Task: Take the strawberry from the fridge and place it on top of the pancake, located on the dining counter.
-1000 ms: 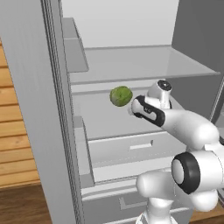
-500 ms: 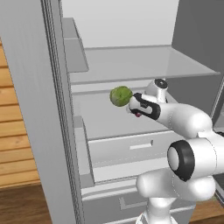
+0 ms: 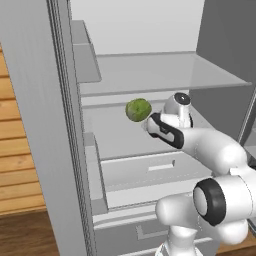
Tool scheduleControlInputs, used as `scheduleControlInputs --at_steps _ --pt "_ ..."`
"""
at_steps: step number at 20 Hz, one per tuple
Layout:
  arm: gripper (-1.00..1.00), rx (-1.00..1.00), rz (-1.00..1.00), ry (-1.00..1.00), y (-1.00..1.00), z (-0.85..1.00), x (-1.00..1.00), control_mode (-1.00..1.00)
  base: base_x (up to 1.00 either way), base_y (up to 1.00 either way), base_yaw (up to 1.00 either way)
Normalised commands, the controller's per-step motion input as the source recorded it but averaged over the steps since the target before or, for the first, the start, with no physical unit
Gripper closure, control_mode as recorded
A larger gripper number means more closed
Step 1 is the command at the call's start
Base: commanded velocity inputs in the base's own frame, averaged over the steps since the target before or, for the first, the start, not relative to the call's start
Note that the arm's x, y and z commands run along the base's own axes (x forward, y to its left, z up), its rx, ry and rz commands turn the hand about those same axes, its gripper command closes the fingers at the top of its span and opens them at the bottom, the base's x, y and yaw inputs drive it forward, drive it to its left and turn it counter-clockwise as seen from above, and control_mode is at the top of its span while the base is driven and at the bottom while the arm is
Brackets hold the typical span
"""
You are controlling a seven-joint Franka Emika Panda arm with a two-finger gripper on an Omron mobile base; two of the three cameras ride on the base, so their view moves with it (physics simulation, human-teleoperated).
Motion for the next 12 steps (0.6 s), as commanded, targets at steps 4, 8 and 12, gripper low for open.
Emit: scheduleControlInputs --at_steps 4,8,12 --pt "-1.0 0.0 -0.2 0.0 0.15 0.0 0.0 -1.0 0.0 0.0 0.0" --pt "-1.0 0.0 -0.21 0.02 0.01 0.0 0.0 -1.0 0.0 0.0 0.0" --pt "-1.0 0.0 -0.22 0.05 0.0 0.0 0.0 -1.0 0.0 0.0 0.0"
